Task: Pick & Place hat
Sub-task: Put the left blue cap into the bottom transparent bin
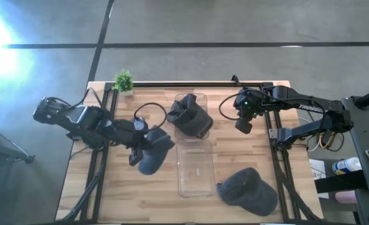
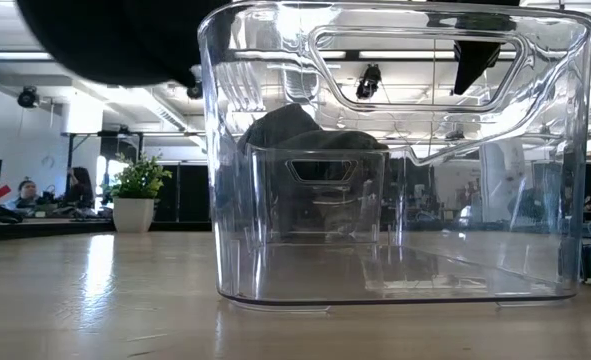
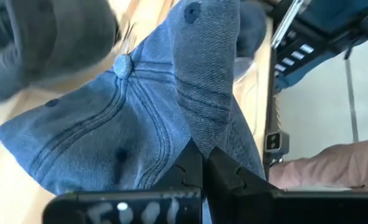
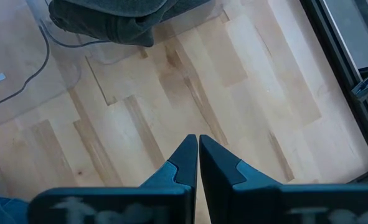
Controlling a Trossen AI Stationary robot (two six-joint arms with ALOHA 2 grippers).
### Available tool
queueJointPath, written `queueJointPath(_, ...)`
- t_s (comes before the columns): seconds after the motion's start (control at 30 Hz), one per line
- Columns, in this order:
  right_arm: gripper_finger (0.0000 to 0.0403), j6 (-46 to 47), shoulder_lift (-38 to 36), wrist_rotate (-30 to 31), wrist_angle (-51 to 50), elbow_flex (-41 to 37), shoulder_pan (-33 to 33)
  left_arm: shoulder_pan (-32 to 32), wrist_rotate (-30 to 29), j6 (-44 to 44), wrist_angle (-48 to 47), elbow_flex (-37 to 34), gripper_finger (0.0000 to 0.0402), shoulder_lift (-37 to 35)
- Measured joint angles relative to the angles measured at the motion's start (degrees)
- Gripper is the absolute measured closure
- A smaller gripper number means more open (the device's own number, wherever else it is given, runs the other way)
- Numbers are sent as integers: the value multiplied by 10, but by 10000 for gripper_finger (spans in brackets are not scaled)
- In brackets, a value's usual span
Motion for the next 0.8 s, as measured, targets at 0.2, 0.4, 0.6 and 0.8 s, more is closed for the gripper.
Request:
queueJointPath(0.2, 390, 0, 0, 0, 1, 0, 0, 3, -3, 61, 68, 30, 401, 33)
queueJointPath(0.4, 390, 2, 0, -1, 1, 0, 0, 32, 22, 124, 108, 53, 401, 98)
queueJointPath(0.6, 390, 3, 0, -1, 1, 0, 0, 69, 68, 171, 182, 86, 401, 155)
queueJointPath(0.8, 390, 3, 0, -1, 0, 0, 0, 89, 101, 205, 215, 118, 401, 193)
